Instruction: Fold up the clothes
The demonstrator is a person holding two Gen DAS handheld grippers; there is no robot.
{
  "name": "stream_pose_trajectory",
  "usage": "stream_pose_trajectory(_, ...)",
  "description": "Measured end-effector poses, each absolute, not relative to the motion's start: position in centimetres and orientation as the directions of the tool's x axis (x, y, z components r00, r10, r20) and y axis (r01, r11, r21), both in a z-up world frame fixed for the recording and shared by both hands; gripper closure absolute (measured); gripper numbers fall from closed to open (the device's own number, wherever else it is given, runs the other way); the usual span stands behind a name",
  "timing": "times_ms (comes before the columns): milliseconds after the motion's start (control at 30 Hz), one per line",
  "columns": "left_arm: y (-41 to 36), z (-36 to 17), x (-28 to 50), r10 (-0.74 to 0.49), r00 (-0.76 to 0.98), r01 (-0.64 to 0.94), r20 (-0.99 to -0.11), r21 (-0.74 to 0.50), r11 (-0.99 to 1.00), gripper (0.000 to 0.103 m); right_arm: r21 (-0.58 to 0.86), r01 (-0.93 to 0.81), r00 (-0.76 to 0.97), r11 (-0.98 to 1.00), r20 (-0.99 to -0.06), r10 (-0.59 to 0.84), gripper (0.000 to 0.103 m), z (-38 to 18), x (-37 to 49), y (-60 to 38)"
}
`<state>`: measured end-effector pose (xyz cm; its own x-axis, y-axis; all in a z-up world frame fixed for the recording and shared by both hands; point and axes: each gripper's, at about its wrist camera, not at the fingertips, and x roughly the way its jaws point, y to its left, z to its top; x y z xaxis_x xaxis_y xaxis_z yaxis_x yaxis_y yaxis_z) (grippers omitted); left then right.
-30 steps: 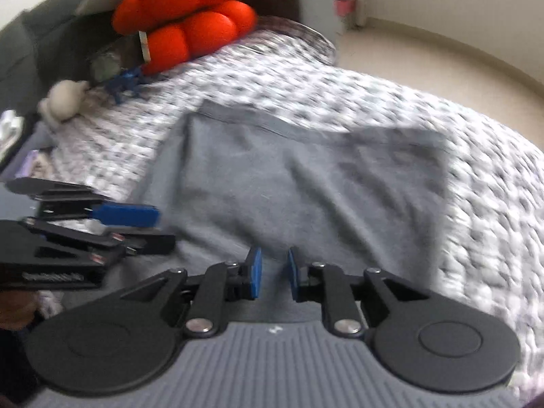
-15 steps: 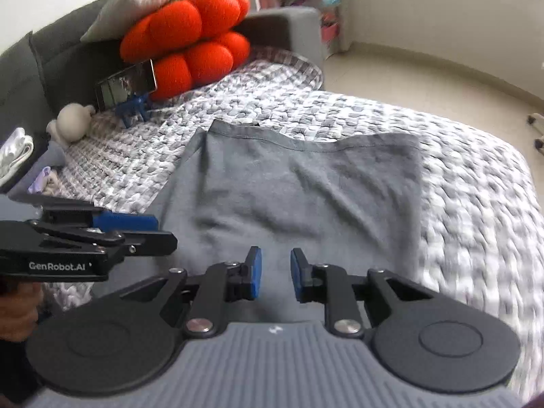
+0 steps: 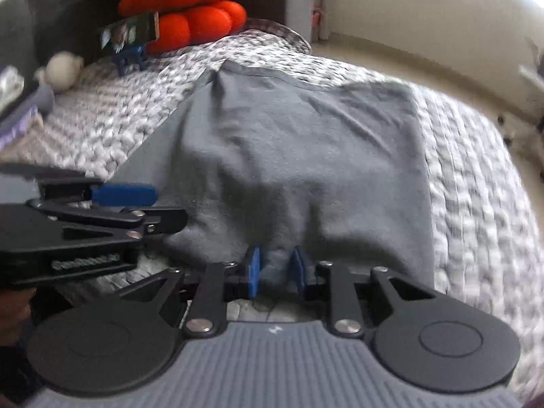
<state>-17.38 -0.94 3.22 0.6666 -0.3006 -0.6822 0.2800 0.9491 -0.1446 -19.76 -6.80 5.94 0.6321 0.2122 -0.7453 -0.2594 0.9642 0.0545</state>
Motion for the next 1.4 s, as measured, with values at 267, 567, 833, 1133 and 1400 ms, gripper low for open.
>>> stream_pose_trajectory(267, 1.9, 3.1, -18.5, -0.321, 0.659, 0.235, -0.680, -0.220, 0.947, 0.067, 0.124, -0.118, 0.624, 0.985, -0.763, 0.171, 0.080, 6.5, -20.8, -10.6)
stream_pose_trajectory(567, 2.4, 3.4, -18.8, -0.342, 0.635, 0.255, -0.693, -0.229, 0.939, 0.067, 0.122, -0.031, 0.593, 0.992, -0.797, 0.117, 0.083, 6.7, -21.4, -13.7)
stream_pose_trajectory(833, 3.1, 4.5, -18.4, -0.360, 0.610, 0.245, -0.706, -0.263, 0.933, 0.065, 0.054, -0.094, 0.660, 0.994, -0.744, 0.103, 0.073, 8.6, -22.2, -13.5)
stream_pose_trajectory(1133, 1.3, 5.5, -15.7, -0.381, 0.606, 0.271, -0.699, -0.269, 0.924, 0.063, -0.040, -0.351, 0.679, 0.935, -0.698, 0.225, 0.063, 8.7, -23.3, -8.9)
stream_pose_trajectory(1400, -0.8, 5.8, -11.4, -0.413, 0.583, 0.296, -0.700, -0.291, 0.910, 0.061, -0.134, -0.467, 0.657, 0.874, -0.714, 0.242, 0.033, 7.4, -23.6, -6.4)
